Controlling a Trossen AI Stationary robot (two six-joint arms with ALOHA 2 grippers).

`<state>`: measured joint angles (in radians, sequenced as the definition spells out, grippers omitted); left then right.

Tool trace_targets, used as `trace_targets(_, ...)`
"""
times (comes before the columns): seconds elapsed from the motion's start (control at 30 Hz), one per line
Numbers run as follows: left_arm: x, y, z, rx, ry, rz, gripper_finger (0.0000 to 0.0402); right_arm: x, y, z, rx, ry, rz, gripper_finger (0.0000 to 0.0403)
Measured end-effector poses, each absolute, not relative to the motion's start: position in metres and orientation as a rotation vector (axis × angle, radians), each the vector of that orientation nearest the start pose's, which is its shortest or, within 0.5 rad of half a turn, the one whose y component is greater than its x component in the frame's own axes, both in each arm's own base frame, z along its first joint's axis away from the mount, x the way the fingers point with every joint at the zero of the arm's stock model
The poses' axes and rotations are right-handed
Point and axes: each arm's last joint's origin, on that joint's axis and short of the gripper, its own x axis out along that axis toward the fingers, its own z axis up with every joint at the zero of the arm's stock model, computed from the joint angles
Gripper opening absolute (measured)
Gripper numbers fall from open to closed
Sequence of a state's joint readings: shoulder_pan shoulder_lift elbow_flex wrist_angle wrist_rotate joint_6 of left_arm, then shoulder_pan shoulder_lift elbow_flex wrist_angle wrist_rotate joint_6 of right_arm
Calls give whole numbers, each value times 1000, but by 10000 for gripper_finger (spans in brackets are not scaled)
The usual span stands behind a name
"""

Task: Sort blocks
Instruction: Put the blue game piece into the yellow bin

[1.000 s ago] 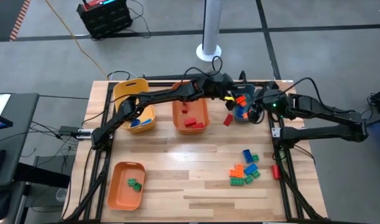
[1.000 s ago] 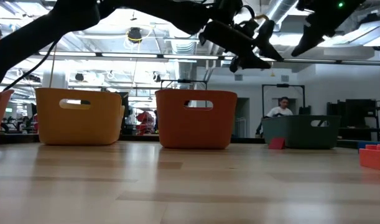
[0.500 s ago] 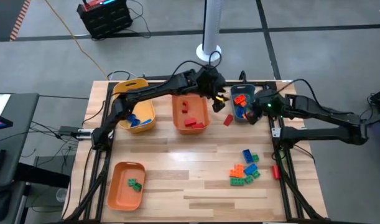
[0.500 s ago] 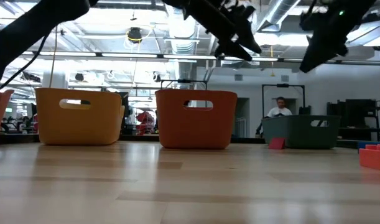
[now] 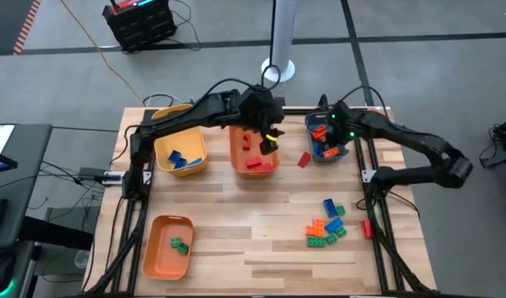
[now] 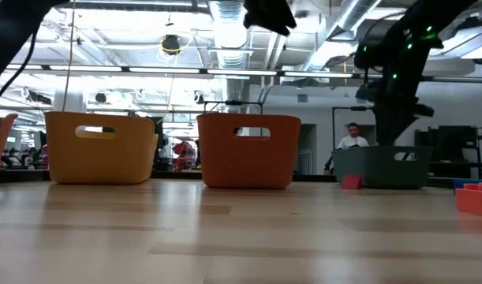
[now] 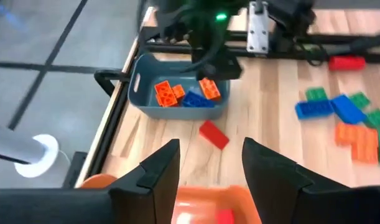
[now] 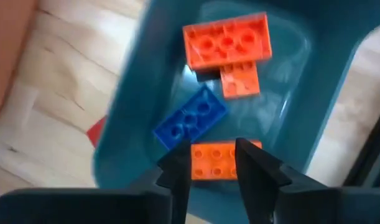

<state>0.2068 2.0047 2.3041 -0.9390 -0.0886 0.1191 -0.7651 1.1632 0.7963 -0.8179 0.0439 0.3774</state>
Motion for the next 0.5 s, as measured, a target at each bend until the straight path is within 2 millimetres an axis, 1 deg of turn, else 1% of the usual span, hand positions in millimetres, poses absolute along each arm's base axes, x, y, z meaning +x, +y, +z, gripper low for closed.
trace_targets(0.07,412,84,414,109,662,229,160,147,-147,216,804,1023,-926,152)
trace_targets(0.1,410,81,410,113,675,214,158,149,-149,211,826,1047,-916,158)
trace_targets(0.17,403,77,399,106,691,178,152,155,-151,203,848,1085,-892,169)
trace_targets(0.23,388,73,386,87,698,165,146,161,-153,194,863,1111,-888,180)
trace_targets(0.33,355,67,375,26,638,187,140,165,-155,190,884,1104,-899,199)
trace_targets(0.5,292,57,368,-68,520,281,139,165,-156,189,887,1099,-904,233)
